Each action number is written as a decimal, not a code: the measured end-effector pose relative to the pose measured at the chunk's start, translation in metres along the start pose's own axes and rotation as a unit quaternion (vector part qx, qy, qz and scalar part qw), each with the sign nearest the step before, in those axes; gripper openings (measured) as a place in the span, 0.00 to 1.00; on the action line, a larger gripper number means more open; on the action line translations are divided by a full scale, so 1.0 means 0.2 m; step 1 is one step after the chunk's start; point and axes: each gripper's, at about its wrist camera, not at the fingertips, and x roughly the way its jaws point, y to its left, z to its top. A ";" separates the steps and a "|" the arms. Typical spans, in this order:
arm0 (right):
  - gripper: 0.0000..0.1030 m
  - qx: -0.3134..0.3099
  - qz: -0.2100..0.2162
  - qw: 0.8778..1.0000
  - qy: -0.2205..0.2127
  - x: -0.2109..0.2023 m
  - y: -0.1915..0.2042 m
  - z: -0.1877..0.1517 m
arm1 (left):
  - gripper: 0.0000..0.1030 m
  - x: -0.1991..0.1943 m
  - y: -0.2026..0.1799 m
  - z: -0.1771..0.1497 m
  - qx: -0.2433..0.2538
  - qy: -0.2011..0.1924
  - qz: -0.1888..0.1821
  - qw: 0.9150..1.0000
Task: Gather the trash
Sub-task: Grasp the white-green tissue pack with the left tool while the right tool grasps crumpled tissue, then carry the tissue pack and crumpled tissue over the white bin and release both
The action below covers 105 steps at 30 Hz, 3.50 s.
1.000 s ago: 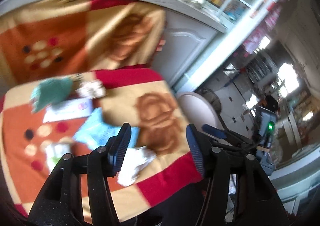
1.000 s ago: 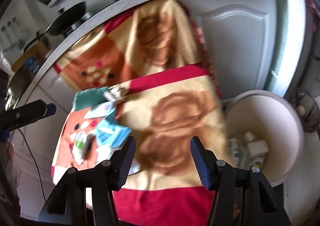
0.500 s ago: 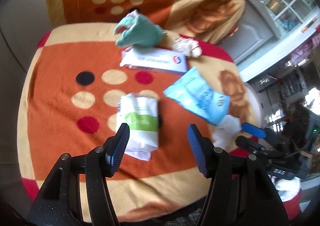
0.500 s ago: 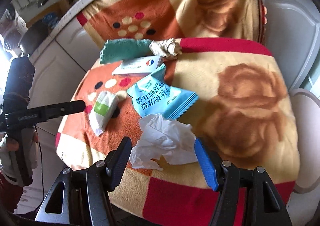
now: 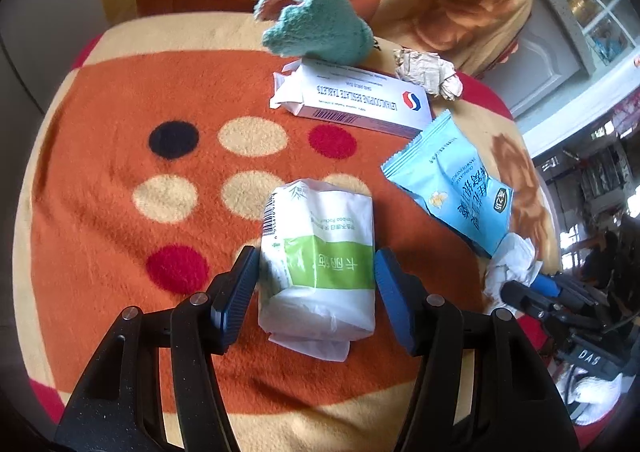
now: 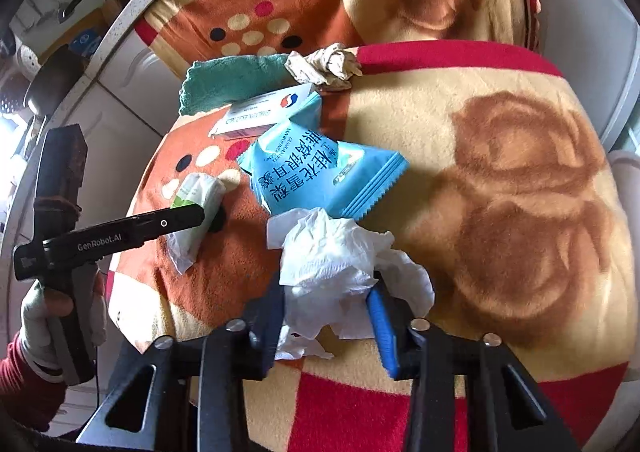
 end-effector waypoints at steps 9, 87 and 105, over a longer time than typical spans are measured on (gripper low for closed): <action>0.25 0.000 0.032 0.999 -0.027 -0.20 -0.02 -0.05 | 0.31 -0.10 -0.03 -0.05 0.012 -0.005 -0.023 1.000; 0.25 0.210 -0.125 0.957 -0.158 -0.94 -1.22 -0.28 | 0.31 0.18 -2.01 0.18 0.270 0.010 -0.146 0.952; 0.25 0.240 -0.142 0.952 -0.123 -0.78 -1.36 -0.32 | 0.32 0.38 -2.00 0.15 0.254 0.038 -0.118 0.959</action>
